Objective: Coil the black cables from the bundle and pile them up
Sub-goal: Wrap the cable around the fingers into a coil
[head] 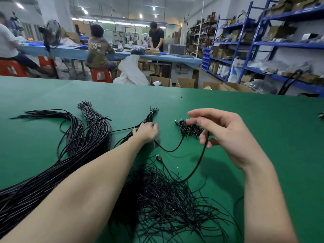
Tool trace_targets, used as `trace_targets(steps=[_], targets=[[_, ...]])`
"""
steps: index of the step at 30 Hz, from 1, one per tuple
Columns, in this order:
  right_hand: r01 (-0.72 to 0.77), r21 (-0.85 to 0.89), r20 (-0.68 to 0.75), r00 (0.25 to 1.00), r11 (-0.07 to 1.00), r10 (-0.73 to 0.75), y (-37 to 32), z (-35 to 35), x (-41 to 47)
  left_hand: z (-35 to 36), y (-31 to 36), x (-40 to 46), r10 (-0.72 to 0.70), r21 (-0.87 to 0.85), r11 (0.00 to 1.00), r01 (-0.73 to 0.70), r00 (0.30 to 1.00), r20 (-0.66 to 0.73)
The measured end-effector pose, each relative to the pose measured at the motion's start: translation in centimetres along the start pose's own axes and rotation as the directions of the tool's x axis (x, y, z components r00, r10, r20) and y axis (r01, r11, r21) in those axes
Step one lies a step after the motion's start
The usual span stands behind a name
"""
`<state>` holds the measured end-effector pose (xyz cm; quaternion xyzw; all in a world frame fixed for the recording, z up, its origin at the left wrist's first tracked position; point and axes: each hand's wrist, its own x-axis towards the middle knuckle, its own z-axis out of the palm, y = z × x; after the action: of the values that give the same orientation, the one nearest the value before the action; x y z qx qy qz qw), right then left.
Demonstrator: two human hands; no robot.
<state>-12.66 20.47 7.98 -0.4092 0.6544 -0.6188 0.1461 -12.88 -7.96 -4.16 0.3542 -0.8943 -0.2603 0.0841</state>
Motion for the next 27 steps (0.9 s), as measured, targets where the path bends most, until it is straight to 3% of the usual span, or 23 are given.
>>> trace_targets(steps=[6, 9, 11, 13, 15, 17, 19, 20, 22, 24, 25, 27], targets=[[0.041, 0.104, -0.322, 0.947, 0.994, -0.005, 0.6, 1.3, 0.9, -2.3, 2.8, -3.8, 0.132, -0.200, 0.955, -0.217, 0.920, -0.368], [0.044, 0.133, -0.377, 0.926, 0.990, 0.010, 1.1, 1.8, 1.2, -4.2, 4.4, -6.0, 0.060, -0.332, 0.925, -0.186, 0.933, -0.354], [0.038, 0.166, -0.384, 0.923, 0.985, 0.029, 1.2, 1.9, 1.1, -5.4, 5.2, -7.7, 0.012, -0.373, 0.924, -0.081, 0.983, -0.184], [0.054, 0.196, -0.399, 0.917, 0.979, 0.030, 1.3, 1.9, 1.2, -6.0, 5.6, -9.3, -0.007, -0.335, 0.940, 0.063, 0.987, 0.163], [0.074, 0.247, -0.421, 0.906, 0.966, 0.039, 1.3, 1.7, 1.2, -6.0, 5.7, -10.4, -0.013, -0.303, 0.937, 0.177, 0.880, 0.474], [0.072, 0.307, -0.413, 0.908, 0.949, 0.065, 1.3, 1.2, 1.1, -5.3, 5.8, -10.8, 0.011, -0.368, 0.899, 0.237, 0.828, 0.561], [0.002, 0.320, -0.337, 0.935, 0.948, 0.112, 1.5, 0.1, 0.8, -4.0, 5.8, -10.7, 0.042, -0.618, 0.738, 0.272, 0.895, 0.444], [-0.059, 0.287, -0.280, 0.949, 0.956, 0.142, 1.7, -0.5, 0.5, -3.3, 5.7, -10.5, 0.025, -0.757, 0.588, 0.285, 0.929, 0.369], [-0.191, 0.180, -0.198, 0.954, 0.965, 0.226, 2.2, -1.3, 0.0, -2.5, 5.6, -10.5, -0.027, -0.924, 0.186, 0.334, 0.942, 0.335], [-0.293, 0.122, -0.194, 0.930, 0.948, 0.313, 2.8, -1.9, -0.3, -2.2, 5.5, -10.6, -0.027, -0.906, -0.154, 0.395, 0.915, 0.403], [-0.343, 0.064, -0.213, 0.912, 0.937, 0.349, 3.1, -1.9, -0.3, -2.0, 5.4, -10.7, -0.022, -0.894, -0.222, 0.388, 0.915, 0.403], [-0.467, -0.282, -0.282, 0.875, 0.838, 0.393, 3.6, -2.0, 0.0, -1.9, 5.5, -11.1, -0.018, -0.917, -0.204, 0.342, 0.935, 0.353]])
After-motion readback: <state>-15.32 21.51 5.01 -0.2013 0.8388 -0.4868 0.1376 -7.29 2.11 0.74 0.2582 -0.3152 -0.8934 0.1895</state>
